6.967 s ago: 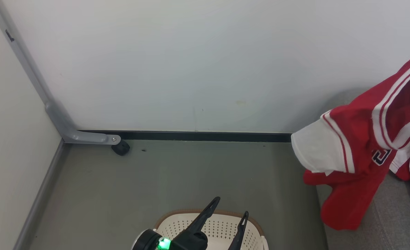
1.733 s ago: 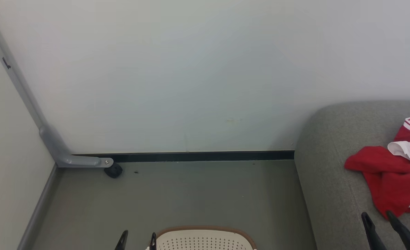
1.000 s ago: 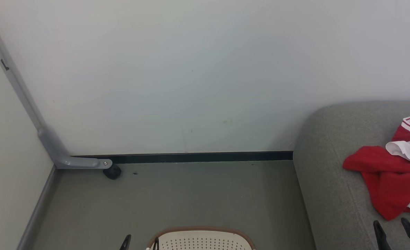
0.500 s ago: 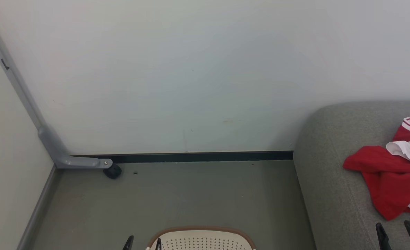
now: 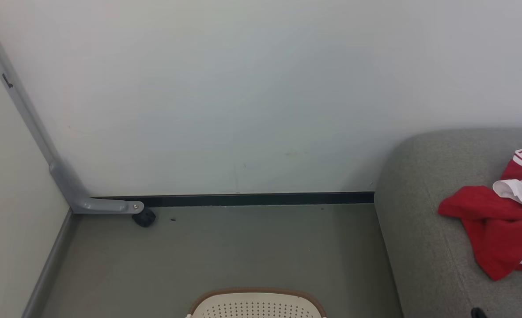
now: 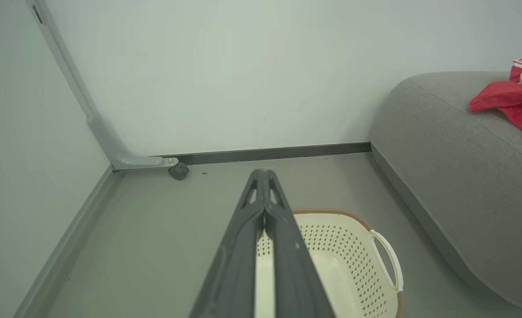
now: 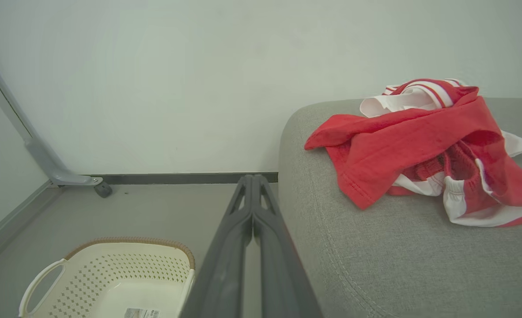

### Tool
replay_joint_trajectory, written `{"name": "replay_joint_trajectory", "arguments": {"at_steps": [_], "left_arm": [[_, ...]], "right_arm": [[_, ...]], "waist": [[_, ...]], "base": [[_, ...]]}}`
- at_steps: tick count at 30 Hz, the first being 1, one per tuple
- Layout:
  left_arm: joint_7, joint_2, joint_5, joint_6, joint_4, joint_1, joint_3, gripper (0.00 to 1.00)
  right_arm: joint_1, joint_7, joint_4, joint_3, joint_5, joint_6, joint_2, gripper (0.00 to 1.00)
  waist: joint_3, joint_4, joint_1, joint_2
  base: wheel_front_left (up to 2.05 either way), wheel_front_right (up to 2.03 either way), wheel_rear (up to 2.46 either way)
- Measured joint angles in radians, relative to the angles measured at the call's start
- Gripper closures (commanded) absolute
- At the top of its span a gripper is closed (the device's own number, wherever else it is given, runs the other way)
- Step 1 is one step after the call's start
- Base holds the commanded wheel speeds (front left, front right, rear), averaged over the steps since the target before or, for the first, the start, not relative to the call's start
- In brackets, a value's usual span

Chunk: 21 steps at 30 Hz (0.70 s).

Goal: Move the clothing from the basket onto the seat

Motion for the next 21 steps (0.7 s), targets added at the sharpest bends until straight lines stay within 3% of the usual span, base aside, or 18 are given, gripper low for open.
{"name": "replay_joint_trajectory", "arguments": {"at_steps": [10,21], "left_arm": [[0.004,0.000,-0.027,-0.006,0.072,0.023,0.006,1.00],[0.039,0.000,-0.201,-0.034,0.073,0.014,0.048,1.00]], "right_arm": [[0.014,0.012,0.072,0.026,0.029,0.004,0.083,1.00],[0.001,0.059,0.086,-0.025,0.151,0.029,0.119,1.00]], "waist": [[0.002,-0.001,0.0000,0.0000],[0.006,-0.003,0.0000,0.0000]], "base": [[0.00,0.00,0.00],[0.00,0.00,0.00]]}}
